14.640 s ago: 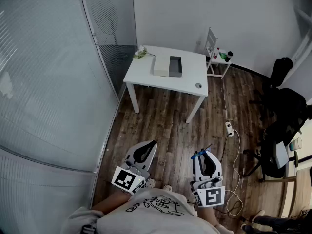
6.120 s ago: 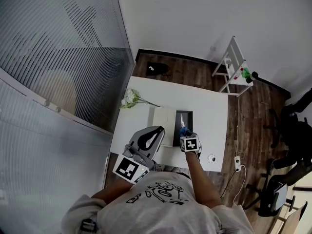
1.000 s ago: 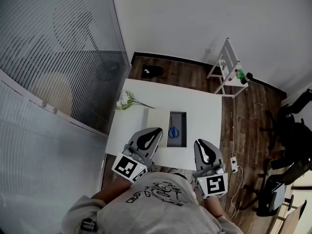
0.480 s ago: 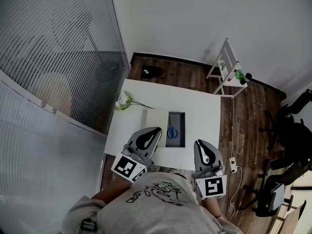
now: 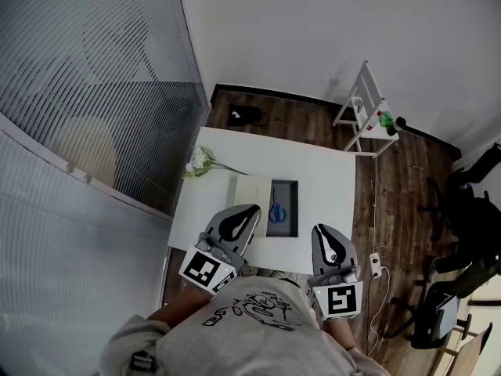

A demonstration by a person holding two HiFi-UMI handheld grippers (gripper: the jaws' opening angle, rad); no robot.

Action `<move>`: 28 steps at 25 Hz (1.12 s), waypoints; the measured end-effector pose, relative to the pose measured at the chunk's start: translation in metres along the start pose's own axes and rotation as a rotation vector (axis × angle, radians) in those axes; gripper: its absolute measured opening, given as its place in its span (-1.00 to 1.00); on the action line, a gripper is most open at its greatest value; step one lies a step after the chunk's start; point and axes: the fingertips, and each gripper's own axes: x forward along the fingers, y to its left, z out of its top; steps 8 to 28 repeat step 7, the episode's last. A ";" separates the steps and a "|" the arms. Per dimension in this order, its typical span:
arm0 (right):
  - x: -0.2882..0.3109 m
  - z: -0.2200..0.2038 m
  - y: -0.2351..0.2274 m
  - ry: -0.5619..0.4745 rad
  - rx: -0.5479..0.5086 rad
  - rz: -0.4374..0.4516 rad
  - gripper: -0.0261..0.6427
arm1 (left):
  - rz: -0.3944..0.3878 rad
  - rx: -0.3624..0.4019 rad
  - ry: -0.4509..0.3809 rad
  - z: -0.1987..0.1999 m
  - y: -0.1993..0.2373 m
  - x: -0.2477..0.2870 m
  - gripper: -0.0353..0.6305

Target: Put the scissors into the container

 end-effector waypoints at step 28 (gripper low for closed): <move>0.003 0.001 -0.002 -0.004 0.005 -0.004 -0.85 | 0.009 0.001 0.005 -0.001 0.003 0.002 -0.83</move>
